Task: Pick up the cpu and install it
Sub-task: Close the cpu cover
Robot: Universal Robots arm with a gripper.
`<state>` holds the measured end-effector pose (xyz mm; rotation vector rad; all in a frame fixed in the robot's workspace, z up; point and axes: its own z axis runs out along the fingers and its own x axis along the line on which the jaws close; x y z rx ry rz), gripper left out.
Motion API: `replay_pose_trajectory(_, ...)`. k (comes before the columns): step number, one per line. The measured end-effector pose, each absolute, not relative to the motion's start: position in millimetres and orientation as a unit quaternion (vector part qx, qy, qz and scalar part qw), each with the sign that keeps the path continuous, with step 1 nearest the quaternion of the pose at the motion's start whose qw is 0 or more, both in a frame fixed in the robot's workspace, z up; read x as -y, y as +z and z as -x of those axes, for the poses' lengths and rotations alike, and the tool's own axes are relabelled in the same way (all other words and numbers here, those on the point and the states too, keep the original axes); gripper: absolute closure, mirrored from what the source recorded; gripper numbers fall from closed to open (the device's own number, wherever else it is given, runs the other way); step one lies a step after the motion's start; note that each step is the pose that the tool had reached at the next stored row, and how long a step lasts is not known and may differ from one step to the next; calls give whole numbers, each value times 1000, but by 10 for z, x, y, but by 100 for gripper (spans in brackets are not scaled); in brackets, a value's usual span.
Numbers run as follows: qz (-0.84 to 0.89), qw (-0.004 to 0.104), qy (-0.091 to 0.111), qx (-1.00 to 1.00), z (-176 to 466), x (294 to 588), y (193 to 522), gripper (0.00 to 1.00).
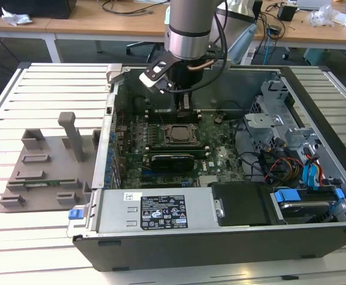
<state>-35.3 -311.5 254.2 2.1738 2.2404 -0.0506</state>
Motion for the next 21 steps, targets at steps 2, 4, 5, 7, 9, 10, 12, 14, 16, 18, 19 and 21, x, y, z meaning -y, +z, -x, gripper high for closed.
replay_pose_trajectory(2,-696,10,-16,-718,353,3115,2572,89)
replay_pose_trajectory(4,-696,10,-16,-718,353,3116,2606,89)
replay_pose_trajectory(5,-696,10,-16,-718,353,3116,2622,89)
replay_pose_trajectory(7,-696,10,-16,-718,353,3115,2663,89)
replay_pose_trajectory(9,-696,10,-16,-718,353,3116,2697,89)
replay_pose_trajectory(10,-696,10,-16,-718,353,3115,2716,89)
replay_pose_trajectory(12,-696,10,-16,-718,353,3116,2747,89)
replay_pose_trajectory(14,-696,10,-16,-718,354,3116,2789,89)
replay_pose_trajectory(16,-696,10,-16,-718,353,3115,2794,89)
replay_pose_trajectory(18,-696,10,-16,-718,353,3115,2796,89)
replay_pose_trajectory(19,-696,10,-16,-718,354,3116,2797,89)
replay_pose_trajectory(21,-696,10,-16,-718,354,3116,2799,89)
